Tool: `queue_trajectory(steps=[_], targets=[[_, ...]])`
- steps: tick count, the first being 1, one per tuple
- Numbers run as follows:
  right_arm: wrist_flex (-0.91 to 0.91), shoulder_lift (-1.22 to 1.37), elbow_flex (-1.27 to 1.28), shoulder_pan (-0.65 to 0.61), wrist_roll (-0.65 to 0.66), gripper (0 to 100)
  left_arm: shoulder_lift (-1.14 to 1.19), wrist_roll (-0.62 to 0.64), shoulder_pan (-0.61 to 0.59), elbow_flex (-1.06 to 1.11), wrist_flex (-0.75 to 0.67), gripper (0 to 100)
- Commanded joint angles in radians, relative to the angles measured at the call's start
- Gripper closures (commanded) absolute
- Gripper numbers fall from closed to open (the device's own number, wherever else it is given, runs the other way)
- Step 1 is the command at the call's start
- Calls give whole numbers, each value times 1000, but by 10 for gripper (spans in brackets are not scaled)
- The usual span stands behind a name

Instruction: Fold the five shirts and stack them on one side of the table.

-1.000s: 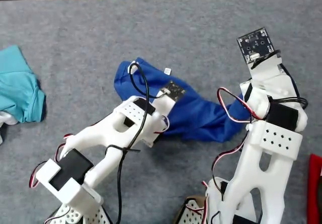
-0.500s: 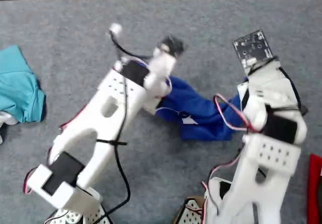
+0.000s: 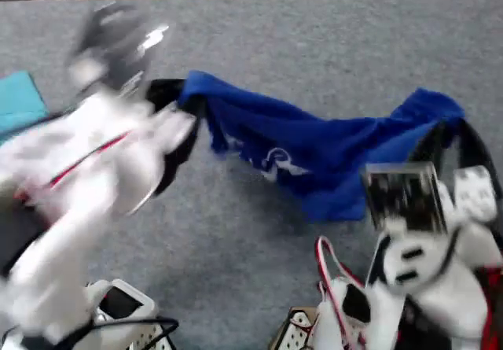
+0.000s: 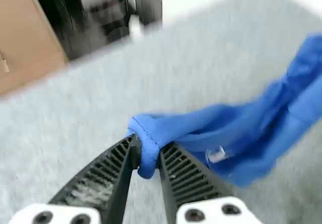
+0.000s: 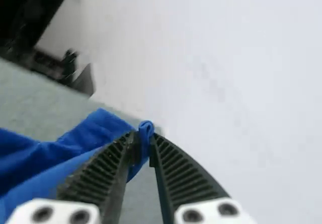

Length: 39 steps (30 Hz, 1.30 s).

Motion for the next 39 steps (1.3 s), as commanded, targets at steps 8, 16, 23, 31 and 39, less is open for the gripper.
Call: queue_trajectory(steps=[8,16,23,31,39], targets=[[-75,-53,-294,131,-52,990,-285,167,-32,-57,2,981],[-77,101,-329,-2,-51,990,-289,158,-144,32,15,981],[-52,392,-325,-180,-51,990,-278,25,-146,295,0,981],[-84,766,-326,-306,-54,990,-277,-38,-413,937,-534,980],[-224,1129,-337,-366,-57,990,-44,-34,-505,1316,-1208,981]])
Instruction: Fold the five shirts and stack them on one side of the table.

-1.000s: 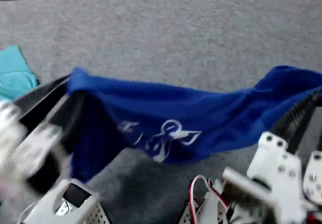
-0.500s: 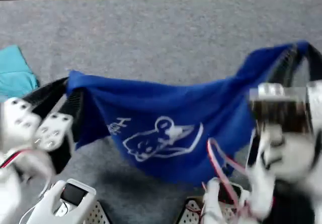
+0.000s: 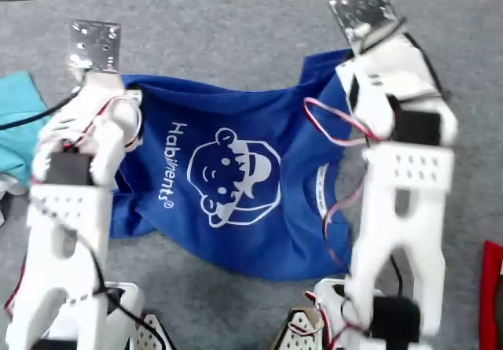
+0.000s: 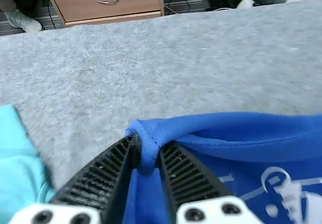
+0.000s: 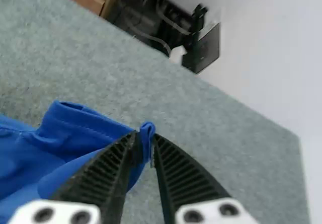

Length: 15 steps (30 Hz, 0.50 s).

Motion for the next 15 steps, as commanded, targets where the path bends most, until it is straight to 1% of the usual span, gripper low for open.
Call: queue_trajectory(steps=[1,3,5,9,12,15], targets=[[-94,156,-41,-39,-8,990,159,-3,-18,20,-255,981],[-127,265,-76,-62,-11,991,286,2,-18,-58,-269,981],[-166,381,-133,-84,-64,991,420,57,-21,-173,-232,981],[-183,599,-272,-116,-161,991,673,164,-41,-470,-64,981],[-183,737,-404,-117,-203,991,846,187,-55,-689,75,980],[-161,848,-544,-113,-238,991,1009,203,-75,-895,158,980]])
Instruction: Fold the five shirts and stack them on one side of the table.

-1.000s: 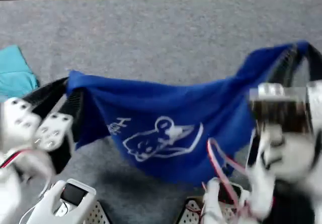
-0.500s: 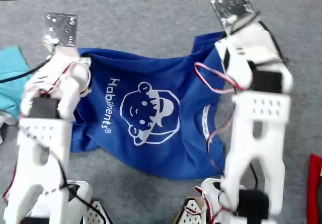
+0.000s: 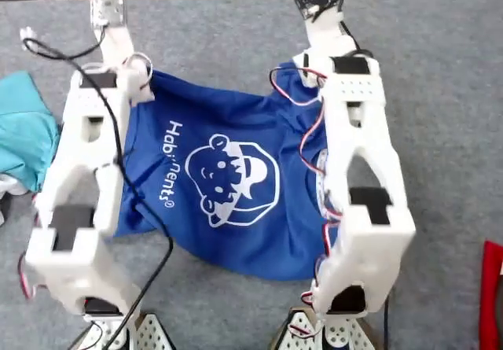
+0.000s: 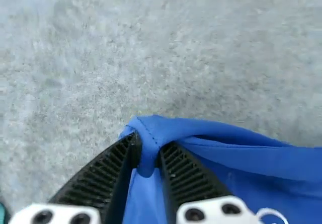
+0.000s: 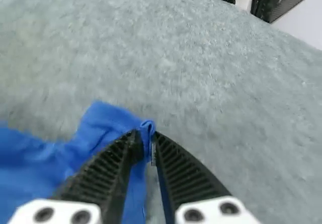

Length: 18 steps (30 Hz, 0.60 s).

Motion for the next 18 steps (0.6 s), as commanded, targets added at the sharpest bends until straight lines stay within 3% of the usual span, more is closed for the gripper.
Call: queue_trajectory(steps=[1,12,18], targets=[[25,97,-217,-8,-28,991,162,18,-31,-315,87,980],[295,432,-817,-19,-11,992,644,130,-32,-1046,331,980],[252,667,-1125,-16,0,993,849,130,-12,-1323,377,980]])
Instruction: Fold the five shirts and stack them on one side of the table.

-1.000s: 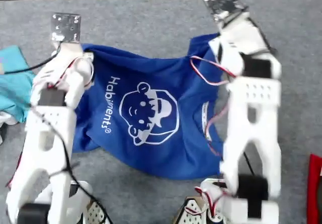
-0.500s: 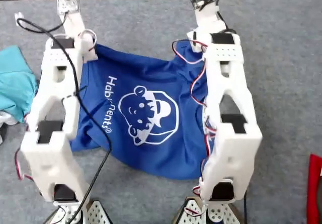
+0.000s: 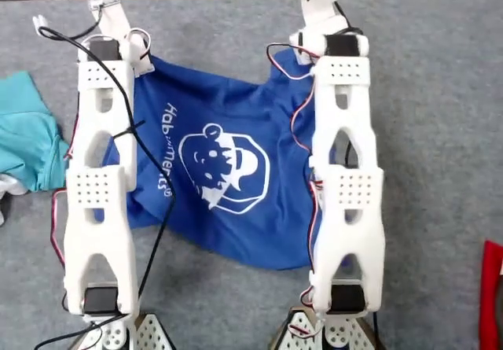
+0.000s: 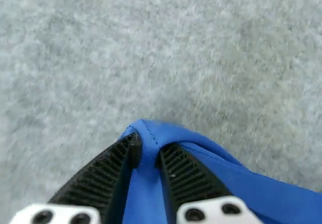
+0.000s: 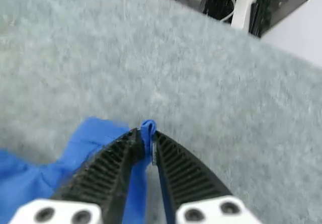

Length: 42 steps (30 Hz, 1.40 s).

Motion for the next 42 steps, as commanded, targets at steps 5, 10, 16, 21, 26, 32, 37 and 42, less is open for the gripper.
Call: queue_trajectory(steps=[5,10,16,21,26,32,37,42], targets=[[-61,186,-427,1,12,993,124,9,6,-295,8,980],[-71,189,-484,1,12,993,156,5,9,-430,5,980],[-71,162,-483,15,15,993,166,2,8,-440,8,980],[34,157,-479,27,15,992,177,-5,-21,-433,74,980],[358,96,-486,-2,118,991,174,-215,2,-437,351,980],[597,-1,-486,-22,135,992,171,-298,21,-439,563,980],[727,-96,-472,-22,153,993,134,-299,-5,-419,566,981],[727,-239,-289,-16,163,993,5,-347,2,-221,566,981]])
